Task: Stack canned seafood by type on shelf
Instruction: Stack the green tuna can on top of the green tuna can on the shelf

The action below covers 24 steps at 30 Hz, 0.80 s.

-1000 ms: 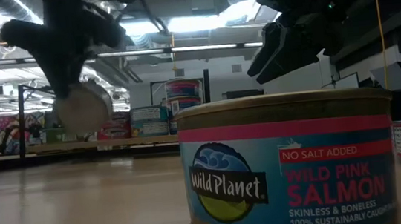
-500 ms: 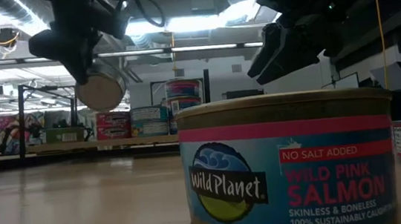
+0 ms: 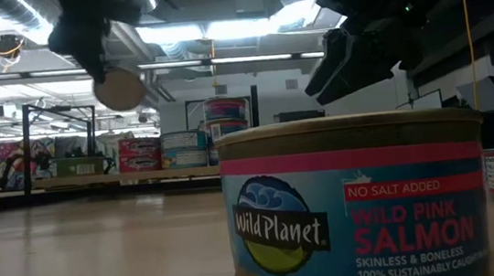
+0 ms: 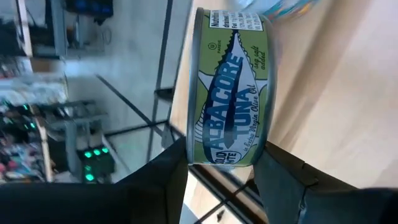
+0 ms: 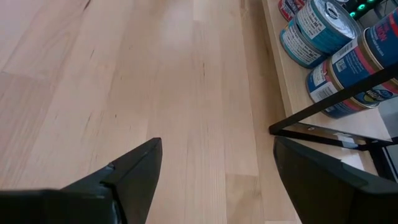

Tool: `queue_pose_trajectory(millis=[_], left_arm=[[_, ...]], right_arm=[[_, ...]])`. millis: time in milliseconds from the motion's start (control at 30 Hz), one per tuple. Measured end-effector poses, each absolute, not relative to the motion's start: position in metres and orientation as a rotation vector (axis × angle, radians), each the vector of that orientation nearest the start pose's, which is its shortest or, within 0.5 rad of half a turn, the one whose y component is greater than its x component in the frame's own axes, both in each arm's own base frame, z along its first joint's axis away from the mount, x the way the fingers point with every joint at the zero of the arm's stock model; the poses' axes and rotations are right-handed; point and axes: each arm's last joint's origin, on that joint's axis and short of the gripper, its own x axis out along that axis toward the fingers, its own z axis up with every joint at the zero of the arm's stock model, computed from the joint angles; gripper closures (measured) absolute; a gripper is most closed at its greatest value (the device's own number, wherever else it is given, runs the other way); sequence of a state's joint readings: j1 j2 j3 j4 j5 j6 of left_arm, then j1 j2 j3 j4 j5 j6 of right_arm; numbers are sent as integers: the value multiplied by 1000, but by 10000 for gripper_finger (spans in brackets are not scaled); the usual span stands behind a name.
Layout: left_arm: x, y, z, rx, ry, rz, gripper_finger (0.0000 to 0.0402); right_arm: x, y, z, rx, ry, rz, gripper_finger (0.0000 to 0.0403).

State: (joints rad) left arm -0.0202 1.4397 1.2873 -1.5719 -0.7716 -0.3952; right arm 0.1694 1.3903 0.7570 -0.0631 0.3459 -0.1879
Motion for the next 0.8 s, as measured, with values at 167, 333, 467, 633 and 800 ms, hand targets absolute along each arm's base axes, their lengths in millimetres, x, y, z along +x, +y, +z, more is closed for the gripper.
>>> queue_pose_trajectory(millis=[167, 333, 467, 633, 800], left_arm=[[180, 25, 295, 284, 1412, 936, 245], [158, 30, 280, 244, 1430, 994, 245], [152, 35, 264, 262, 1491, 1024, 245], [149, 41, 248, 270, 1540, 1105, 245], [149, 47, 239, 249, 1562, 1173, 245]], right_arm=[[276, 37, 206, -358, 691, -105, 95], [276, 37, 206, -358, 690, -106, 95], [276, 37, 206, -358, 690, -106, 95], [276, 37, 206, -358, 690, -106, 95], [276, 37, 206, -358, 690, -106, 95]])
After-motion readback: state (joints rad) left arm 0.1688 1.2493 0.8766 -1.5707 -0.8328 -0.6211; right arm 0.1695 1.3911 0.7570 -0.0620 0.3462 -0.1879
